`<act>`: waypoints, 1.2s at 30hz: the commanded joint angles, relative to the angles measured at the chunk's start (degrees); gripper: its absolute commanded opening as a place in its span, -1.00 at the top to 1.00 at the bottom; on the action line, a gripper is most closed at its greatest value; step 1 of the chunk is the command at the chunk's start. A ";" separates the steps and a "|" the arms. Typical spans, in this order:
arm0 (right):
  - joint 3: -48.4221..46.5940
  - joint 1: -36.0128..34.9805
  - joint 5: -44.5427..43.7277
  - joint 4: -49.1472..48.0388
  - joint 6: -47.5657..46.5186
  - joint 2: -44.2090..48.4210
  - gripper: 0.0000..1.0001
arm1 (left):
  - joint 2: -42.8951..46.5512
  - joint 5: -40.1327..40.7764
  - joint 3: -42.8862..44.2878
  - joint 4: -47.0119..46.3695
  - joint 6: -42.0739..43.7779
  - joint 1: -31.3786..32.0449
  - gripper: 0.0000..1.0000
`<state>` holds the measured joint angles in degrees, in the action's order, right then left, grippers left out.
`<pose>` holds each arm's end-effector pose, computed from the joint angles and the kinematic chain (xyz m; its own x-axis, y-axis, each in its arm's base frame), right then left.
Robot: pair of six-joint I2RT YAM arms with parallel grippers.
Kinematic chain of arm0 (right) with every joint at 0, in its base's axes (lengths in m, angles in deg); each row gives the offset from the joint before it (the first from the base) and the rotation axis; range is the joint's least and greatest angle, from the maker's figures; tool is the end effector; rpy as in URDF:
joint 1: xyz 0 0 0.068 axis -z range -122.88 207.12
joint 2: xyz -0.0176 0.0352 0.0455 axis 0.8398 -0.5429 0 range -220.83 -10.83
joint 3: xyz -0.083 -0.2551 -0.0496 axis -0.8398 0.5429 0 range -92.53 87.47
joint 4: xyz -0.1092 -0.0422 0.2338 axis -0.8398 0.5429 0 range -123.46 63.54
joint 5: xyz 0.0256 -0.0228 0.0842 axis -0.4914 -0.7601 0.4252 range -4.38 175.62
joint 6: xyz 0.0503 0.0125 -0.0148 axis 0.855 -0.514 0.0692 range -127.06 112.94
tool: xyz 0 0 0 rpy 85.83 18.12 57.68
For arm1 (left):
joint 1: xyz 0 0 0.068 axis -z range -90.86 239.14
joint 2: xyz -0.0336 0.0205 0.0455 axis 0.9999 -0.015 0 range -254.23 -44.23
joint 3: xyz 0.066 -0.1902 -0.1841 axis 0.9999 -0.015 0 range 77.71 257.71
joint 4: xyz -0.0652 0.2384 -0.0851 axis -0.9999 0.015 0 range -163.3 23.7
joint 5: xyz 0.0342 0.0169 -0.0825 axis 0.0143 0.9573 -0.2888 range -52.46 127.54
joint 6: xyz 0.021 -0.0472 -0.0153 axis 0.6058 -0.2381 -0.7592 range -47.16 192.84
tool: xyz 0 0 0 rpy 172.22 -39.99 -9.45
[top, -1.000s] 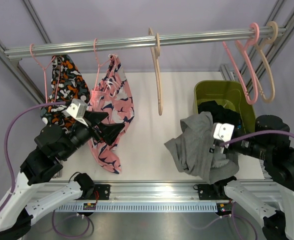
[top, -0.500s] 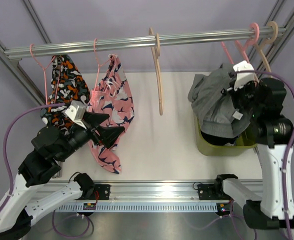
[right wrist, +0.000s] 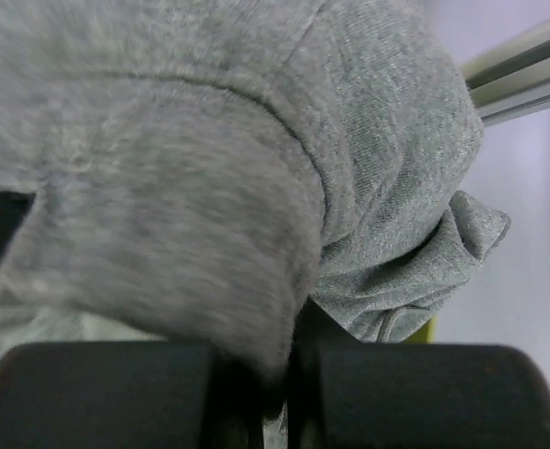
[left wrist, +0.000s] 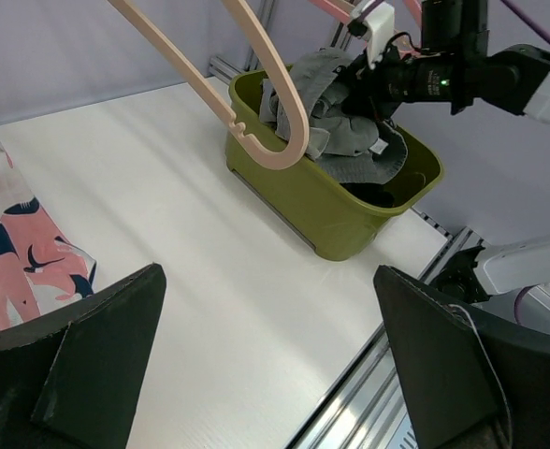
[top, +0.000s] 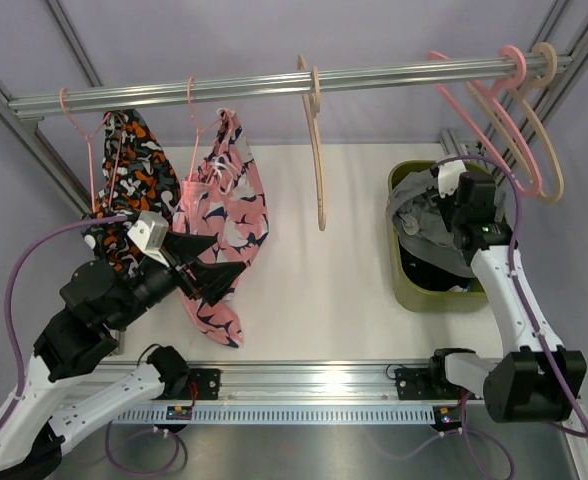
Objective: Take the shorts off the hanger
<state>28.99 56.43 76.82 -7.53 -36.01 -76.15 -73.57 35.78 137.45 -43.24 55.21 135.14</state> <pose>0.2520 -0.0024 0.3247 -0.5300 -0.4848 -0.6957 -0.1598 0.8629 -0.4795 0.0549 -0.0587 0.4192 -0.2204 -0.2074 -0.9531 0.7068 0.6394 -0.3026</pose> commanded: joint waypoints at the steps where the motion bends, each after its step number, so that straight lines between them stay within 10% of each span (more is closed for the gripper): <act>1: 2.58 0.16 -4.47 -7.13 -1.99 -5.51 1.00 | 0.08 -1.76 -0.86 -2.38 -0.48 -0.12 -0.98; 13: -0.06 0.25 8.53 6.32 -3.13 -23.28 0.73 | 0.08 -2.63 -2.44 -3.26 -1.35 -0.12 -0.98; 24: -18.32 0.25 17.49 23.44 -1.82 -6.41 -0.98 | -1.86 -2.46 -3.41 -5.36 -1.71 -0.12 -0.98; 31: -29.49 0.25 30.49 31.99 1.52 1.93 -0.99 | -4.32 -2.37 -2.53 -6.07 -1.01 -0.12 -0.98; 36: -26.08 0.25 29.64 19.72 12.30 12.30 -0.99 | -4.85 0.09 -2.00 -4.84 -0.92 -0.12 -0.98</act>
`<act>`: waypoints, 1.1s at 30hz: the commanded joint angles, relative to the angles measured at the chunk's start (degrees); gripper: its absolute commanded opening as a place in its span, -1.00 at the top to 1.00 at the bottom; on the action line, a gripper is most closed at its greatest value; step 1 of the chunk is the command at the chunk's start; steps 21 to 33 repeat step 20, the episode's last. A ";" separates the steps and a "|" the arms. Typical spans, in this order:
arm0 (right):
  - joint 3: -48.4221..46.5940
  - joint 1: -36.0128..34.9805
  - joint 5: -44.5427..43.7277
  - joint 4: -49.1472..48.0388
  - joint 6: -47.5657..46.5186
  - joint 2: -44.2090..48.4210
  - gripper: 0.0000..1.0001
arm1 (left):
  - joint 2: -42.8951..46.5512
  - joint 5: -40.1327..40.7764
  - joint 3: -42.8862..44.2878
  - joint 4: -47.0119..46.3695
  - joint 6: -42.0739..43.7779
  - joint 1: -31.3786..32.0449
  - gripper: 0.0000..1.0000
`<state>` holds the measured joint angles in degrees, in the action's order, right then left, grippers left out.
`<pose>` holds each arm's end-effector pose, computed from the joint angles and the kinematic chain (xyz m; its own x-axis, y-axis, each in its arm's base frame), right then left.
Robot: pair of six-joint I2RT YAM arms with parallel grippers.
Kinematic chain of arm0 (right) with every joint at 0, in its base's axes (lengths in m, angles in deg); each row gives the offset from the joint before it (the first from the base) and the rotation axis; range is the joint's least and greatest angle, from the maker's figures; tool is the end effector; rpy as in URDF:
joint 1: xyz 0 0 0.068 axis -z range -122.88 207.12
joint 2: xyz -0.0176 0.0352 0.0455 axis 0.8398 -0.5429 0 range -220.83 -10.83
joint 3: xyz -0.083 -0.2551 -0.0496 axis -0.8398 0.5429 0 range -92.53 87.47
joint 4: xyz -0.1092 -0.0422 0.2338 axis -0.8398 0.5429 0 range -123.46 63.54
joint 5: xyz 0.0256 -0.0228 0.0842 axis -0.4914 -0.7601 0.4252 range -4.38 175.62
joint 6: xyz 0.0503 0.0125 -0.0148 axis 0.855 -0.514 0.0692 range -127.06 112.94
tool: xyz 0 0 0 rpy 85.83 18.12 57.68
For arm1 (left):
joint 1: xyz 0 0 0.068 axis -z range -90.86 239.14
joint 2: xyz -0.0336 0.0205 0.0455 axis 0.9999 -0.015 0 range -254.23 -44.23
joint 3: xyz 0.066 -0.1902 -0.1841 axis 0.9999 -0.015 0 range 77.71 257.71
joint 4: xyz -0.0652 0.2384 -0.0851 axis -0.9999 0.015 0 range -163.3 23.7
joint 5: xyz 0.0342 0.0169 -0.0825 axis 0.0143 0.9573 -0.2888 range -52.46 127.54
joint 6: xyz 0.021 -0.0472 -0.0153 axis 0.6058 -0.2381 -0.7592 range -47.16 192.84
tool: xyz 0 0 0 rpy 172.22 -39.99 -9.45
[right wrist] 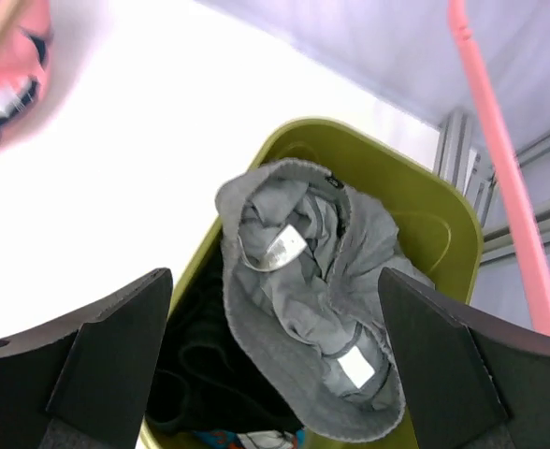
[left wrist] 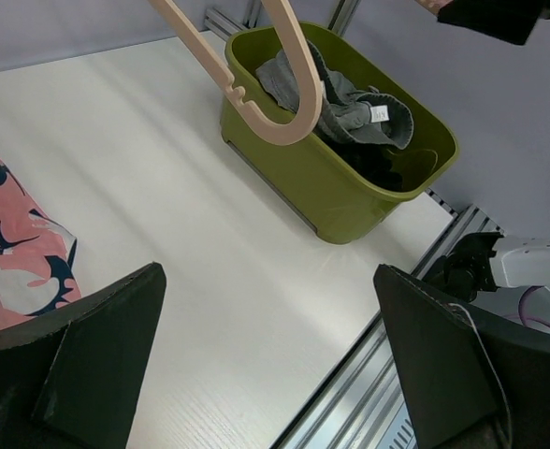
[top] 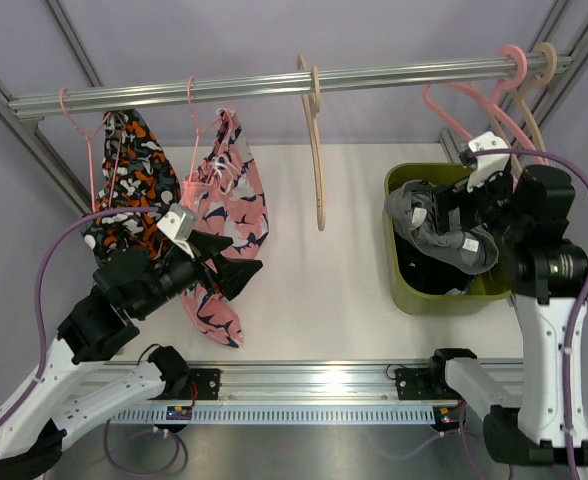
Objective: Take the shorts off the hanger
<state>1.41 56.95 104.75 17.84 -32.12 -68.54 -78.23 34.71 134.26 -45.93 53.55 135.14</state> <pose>0.1652 0.0121 0.4639 -0.2242 -0.4008 -0.8883 -0.4410 0.8546 -0.2743 0.0775 -0.0830 0.4013 -0.3038 -0.1602 -0.9392 0.6911 0.6415 -0.3330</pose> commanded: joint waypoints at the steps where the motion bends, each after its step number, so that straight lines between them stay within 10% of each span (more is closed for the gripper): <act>1: 2.64 -0.28 1.17 -7.52 10.01 8.28 -0.99 | -0.10 1.16 1.19 -2.15 0.57 -0.12 -0.98; 12: 8.89 -0.28 -8.41 -5.00 23.82 14.03 -0.99 | 0.60 0.98 0.49 -1.62 -0.66 -0.12 -0.98; 33: 11.87 -0.28 -8.16 -5.34 21.47 18.42 -0.99 | 0.86 0.81 0.31 -1.18 -0.66 -0.12 -0.98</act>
